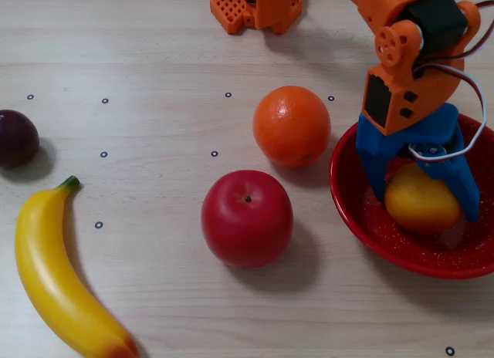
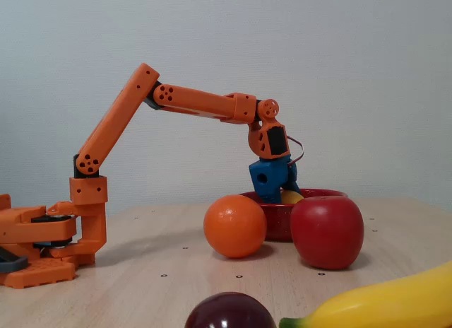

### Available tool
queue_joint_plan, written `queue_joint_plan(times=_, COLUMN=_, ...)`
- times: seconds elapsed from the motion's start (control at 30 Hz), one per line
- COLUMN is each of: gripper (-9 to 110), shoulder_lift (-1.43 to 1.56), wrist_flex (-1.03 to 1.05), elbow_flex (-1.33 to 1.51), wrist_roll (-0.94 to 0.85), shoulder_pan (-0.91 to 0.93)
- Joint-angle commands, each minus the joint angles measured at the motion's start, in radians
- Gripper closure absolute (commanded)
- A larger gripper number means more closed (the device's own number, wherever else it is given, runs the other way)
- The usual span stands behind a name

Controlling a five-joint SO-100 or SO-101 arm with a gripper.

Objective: Put peach in the red bowl.

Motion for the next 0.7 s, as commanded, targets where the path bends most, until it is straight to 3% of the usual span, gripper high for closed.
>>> queue_joint_plan(times=0.0, gripper=64, shoulder_lift=0.132, wrist_flex=0.025, elbow_flex=-0.137, wrist_roll=-0.031, shoulder_pan=0.009)
queue_joint_plan(times=0.47, gripper=64, shoulder_lift=0.195, wrist_flex=0.121, elbow_flex=-0.178, wrist_roll=-0.055, shoulder_pan=0.032)
queue_joint_plan(times=0.67, gripper=55, shoulder_lift=0.198, wrist_flex=0.152, elbow_flex=-0.181, wrist_roll=-0.078, shoulder_pan=0.031)
